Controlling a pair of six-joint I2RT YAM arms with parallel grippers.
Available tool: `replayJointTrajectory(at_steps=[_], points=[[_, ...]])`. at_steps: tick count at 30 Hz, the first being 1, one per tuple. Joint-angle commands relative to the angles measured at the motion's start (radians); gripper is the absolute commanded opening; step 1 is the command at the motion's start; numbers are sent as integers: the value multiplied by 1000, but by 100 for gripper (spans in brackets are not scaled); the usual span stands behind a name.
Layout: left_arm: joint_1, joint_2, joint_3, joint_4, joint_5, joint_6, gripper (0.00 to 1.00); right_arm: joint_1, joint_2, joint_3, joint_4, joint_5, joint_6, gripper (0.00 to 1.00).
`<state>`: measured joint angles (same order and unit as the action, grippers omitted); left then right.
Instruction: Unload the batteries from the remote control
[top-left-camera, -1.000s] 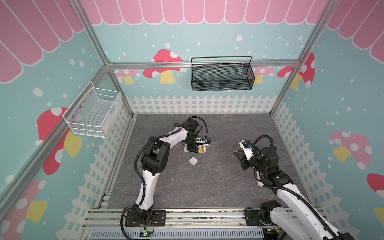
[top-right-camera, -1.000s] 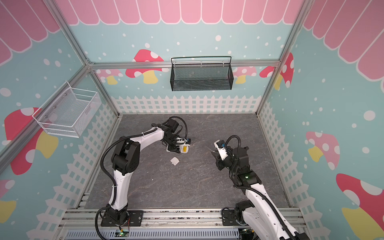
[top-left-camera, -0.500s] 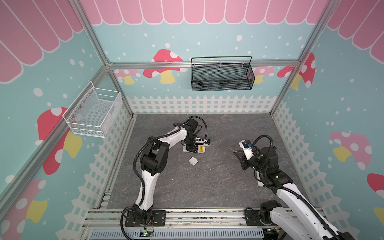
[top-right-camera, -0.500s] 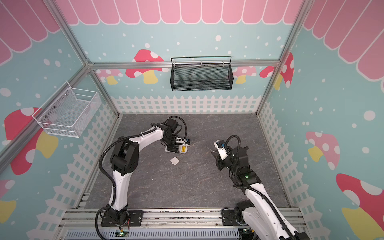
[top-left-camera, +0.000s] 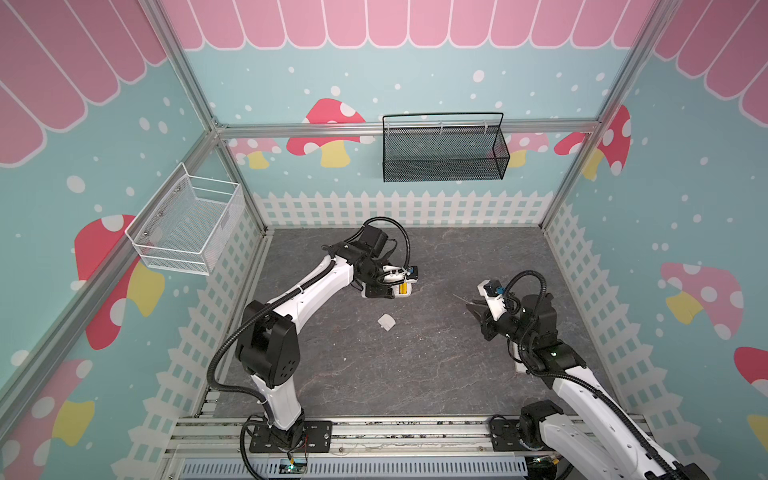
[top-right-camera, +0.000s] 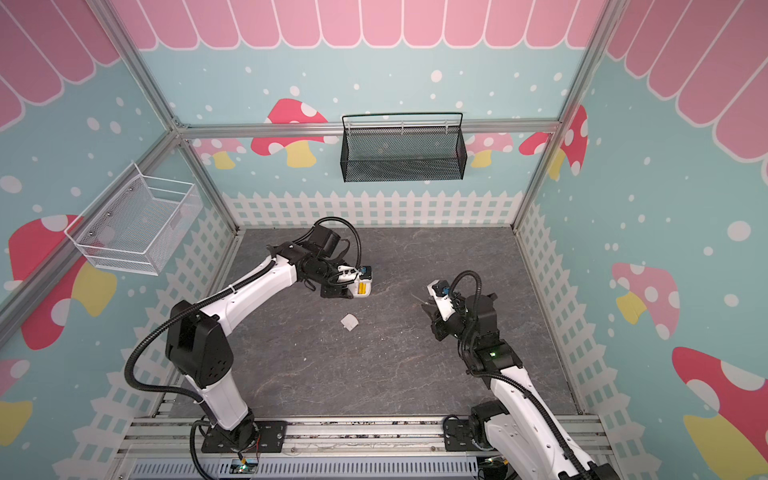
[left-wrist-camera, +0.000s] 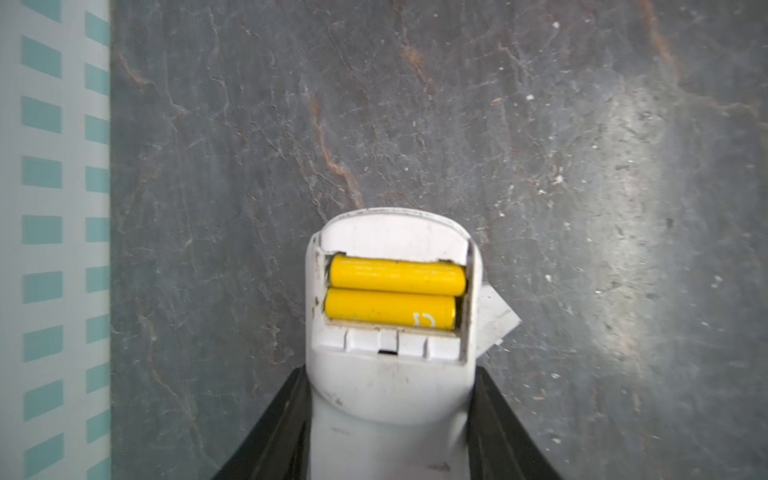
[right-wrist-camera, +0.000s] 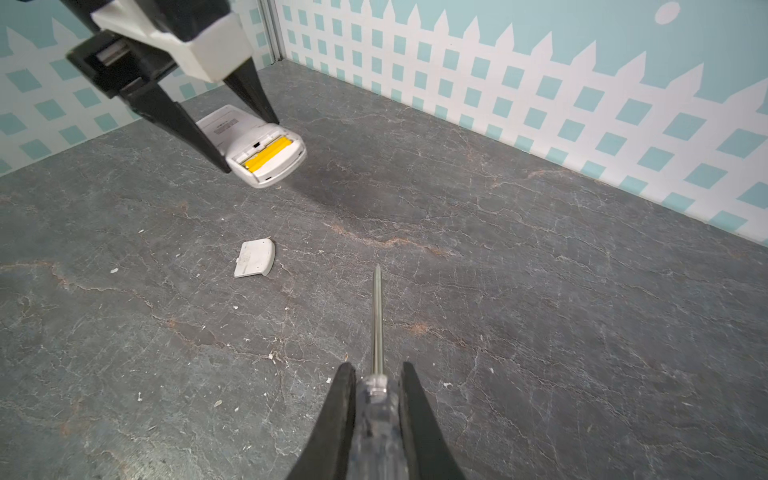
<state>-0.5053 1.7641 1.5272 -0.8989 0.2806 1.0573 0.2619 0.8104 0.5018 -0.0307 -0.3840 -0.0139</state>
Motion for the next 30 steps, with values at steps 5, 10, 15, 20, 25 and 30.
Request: replayJointTrajectory(at_steps=[5,10,15,20,25,30], points=[[-86,-136,-256,-3,77,-208,34,6,-6,-50,78,-89,-44,0],[-196,-192,-415,92,-19,-320,34,25,-38,-81,85,-152,-111,0],[-229,-212,-543,195,-47,-364,34,58,-40,-114,71,-283,-279,0],[-260,-198,-618,310,-120,-342,35,112,8,-94,-2,-331,-403,0],[-269,-164,-635,339,-132,-327,38,211,131,-81,-39,-353,-465,0],[-274,-134,-639,323,-90,-312,51,287,250,-31,-64,-353,-513,0]])
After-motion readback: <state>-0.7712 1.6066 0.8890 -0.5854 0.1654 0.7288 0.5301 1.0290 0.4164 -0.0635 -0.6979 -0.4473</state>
